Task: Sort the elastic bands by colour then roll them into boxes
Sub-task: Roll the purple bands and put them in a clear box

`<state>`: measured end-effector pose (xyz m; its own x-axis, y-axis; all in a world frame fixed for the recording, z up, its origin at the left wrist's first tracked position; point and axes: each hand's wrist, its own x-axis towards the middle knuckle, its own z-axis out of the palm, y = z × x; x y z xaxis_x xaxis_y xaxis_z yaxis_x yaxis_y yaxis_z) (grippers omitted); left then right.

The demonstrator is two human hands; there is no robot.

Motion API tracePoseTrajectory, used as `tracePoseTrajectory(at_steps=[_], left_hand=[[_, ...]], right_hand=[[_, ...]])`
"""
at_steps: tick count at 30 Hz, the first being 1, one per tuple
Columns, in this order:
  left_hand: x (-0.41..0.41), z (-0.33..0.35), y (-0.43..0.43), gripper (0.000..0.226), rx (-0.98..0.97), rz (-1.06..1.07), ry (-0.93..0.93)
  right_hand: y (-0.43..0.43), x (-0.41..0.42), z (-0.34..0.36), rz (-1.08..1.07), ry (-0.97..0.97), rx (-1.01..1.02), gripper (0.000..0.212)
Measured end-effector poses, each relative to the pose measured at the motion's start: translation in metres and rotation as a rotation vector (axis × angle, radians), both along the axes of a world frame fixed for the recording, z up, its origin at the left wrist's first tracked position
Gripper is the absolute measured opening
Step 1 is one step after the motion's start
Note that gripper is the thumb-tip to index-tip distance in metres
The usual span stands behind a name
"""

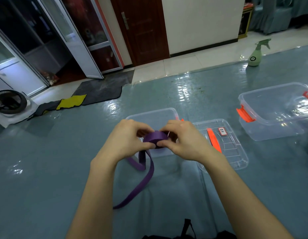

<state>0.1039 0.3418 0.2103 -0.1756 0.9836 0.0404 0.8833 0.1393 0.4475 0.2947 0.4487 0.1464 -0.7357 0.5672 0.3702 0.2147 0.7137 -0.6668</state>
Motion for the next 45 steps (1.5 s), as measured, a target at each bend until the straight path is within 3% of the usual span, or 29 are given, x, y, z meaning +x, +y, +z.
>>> tracePoseTrajectory(at_steps=[5, 9, 11, 13, 15, 17, 20, 22, 25, 32, 36, 38, 40, 43, 45], left_hand=[[-0.006, -0.007, -0.006, 0.040, 0.197, 0.036, -0.606], [0.001, -0.005, -0.003, 0.042, 0.301, 0.026, -0.778], [0.000, 0.000, -0.004, 0.041, 0.274, 0.009, -0.707], [-0.004, 0.006, -0.004, 0.039, 0.221, 0.026, -0.500], [-0.003, 0.010, -0.003, 0.032, 0.122, 0.017, -0.205], [0.006, 0.011, 0.001, 0.026, 0.021, -0.022, 0.063], [0.019, 0.011, 0.006, 0.026, -0.059, -0.050, 0.308], [0.017, 0.010, 0.007, 0.027, -0.076, -0.047, 0.297], [0.009, 0.006, 0.004, 0.029, -0.074, -0.050, 0.082], [-0.015, 0.003, -0.013, 0.040, 0.092, -0.055, -0.570], [-0.009, 0.006, -0.013, 0.039, 0.273, -0.046, -0.714], [-0.008, 0.009, -0.012, 0.035, 0.298, -0.037, -0.689], [-0.010, 0.012, -0.012, 0.034, 0.264, -0.019, -0.561], [-0.009, 0.012, -0.011, 0.031, 0.126, -0.008, -0.248], [-0.004, 0.010, -0.009, 0.028, 0.050, -0.023, -0.090]], right_hand=[[0.002, 0.011, 0.005, -0.044, 0.219, -0.273, 0.018], [0.002, 0.010, 0.006, 0.080, 0.414, -0.597, 0.019], [0.004, 0.009, 0.002, 0.140, 0.448, -0.718, 0.021], [0.005, 0.009, -0.003, 0.171, 0.309, -0.717, 0.028], [0.007, 0.006, -0.008, 0.115, 0.068, -0.462, 0.037], [0.004, 0.000, -0.009, 0.032, -0.054, -0.179, 0.046], [0.001, -0.009, -0.008, -0.006, -0.125, -0.063, 0.043], [-0.001, -0.009, -0.009, -0.003, -0.134, -0.057, 0.039], [-0.001, -0.002, -0.009, 0.005, -0.073, -0.090, 0.034], [0.001, 0.006, -0.004, 0.035, 0.275, -0.504, 0.029], [-0.001, -0.001, 0.001, 0.166, 0.495, -0.771, 0.034], [-0.005, -0.005, 0.000, 0.224, 0.524, -0.836, 0.037], [-0.006, -0.004, -0.002, 0.247, 0.414, -0.802, 0.039], [-0.003, 0.002, -0.003, 0.097, 0.130, -0.455, 0.049], [-0.001, 0.000, -0.003, 0.035, 0.044, -0.269, 0.041]])
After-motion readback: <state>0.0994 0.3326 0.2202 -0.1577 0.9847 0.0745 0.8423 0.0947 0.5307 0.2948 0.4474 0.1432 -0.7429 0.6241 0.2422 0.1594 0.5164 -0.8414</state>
